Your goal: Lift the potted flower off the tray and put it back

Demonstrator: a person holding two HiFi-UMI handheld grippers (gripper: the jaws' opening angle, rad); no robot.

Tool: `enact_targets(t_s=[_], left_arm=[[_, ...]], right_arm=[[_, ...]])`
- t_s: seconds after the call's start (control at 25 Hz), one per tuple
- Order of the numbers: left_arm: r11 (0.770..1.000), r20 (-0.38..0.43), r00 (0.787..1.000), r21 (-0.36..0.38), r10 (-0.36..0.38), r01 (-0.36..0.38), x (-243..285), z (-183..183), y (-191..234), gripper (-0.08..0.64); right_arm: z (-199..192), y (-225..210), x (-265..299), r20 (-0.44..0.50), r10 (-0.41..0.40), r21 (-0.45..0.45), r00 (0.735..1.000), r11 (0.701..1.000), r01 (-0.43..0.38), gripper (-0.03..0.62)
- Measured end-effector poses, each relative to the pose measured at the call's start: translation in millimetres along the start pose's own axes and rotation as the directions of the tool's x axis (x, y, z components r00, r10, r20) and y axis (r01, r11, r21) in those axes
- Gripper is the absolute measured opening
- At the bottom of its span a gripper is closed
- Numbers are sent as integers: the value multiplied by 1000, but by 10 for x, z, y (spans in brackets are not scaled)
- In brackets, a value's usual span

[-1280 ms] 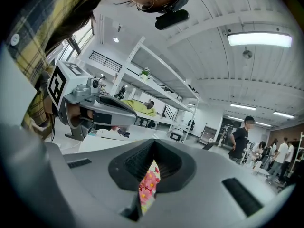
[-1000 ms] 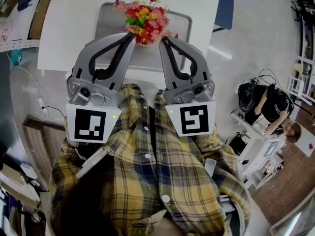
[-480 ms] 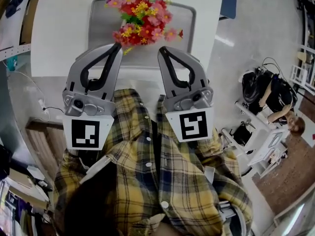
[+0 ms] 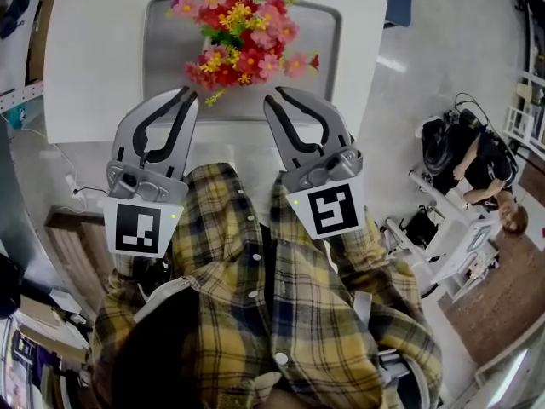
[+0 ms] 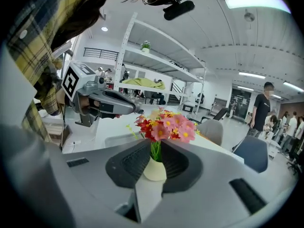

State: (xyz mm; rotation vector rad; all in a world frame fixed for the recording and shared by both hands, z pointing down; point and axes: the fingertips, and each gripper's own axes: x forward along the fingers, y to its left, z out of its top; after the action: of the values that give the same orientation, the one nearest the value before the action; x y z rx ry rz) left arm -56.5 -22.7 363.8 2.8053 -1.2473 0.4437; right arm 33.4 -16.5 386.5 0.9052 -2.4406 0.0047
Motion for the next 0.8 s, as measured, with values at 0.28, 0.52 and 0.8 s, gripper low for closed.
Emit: enact_targets(t_s=[0.28, 0.52, 0.8], left_arm=[[998, -77, 995, 3, -58, 58, 112, -348, 4, 111], [986, -142, 977, 13, -161, 164, 260, -653, -55, 228], [973, -209, 951, 5, -226, 232, 430, -850, 7, 282]], right_arm=[[-233, -6, 174, -58, 58, 1, 997, 998, -58, 111], [-421, -44, 316, -94, 97, 21, 991, 995, -95, 183], [-504, -67, 463, -110, 146, 36, 983, 989, -142, 260]])
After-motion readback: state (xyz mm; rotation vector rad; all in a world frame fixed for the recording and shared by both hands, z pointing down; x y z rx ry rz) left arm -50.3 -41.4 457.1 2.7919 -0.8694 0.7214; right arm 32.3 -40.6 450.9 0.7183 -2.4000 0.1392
